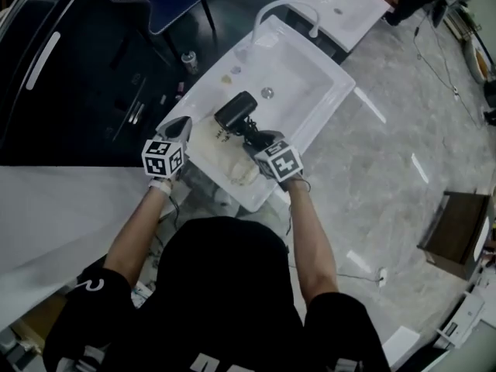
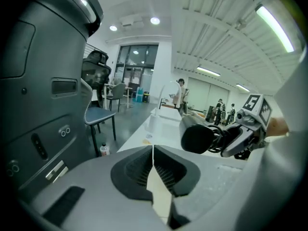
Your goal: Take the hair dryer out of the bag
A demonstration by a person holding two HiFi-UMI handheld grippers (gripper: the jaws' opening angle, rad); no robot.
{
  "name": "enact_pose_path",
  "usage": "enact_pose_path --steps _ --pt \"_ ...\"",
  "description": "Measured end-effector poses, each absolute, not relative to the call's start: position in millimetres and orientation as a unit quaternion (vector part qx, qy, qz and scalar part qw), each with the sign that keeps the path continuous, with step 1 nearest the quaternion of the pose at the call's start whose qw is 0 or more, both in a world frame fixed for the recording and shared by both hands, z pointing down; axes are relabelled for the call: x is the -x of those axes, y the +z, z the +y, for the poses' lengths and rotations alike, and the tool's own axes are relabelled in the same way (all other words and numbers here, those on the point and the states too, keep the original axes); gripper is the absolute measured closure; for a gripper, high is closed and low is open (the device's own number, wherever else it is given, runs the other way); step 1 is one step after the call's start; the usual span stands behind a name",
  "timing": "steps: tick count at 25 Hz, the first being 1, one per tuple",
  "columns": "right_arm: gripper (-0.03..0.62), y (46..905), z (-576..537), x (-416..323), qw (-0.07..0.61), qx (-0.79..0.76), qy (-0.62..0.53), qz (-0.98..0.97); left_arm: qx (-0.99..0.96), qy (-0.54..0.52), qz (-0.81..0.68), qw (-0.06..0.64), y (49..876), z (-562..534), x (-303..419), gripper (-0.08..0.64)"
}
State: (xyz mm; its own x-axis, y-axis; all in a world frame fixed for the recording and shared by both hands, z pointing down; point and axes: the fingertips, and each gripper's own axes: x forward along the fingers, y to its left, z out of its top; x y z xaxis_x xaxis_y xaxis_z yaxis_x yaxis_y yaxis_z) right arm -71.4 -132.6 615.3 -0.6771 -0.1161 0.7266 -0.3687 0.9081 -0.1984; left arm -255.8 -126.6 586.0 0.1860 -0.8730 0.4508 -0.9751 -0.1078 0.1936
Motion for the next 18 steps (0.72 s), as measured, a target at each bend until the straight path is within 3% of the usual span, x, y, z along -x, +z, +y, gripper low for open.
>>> enact_pose_path --steps 8,18 --pt "0.403 652.6 -128.4 142.8 0.397 -0.083 0.163 -0.900 -0.730 0.079 -0.635 0.240 579.9 -85.3 274.9 0.561" --pt "0.402 749.3 -107.3 124.4 0.471 -0.076 0.189 -0.859 -0.722 0.067 -0.638 0.260 600.1 -61.9 279.7 0.561"
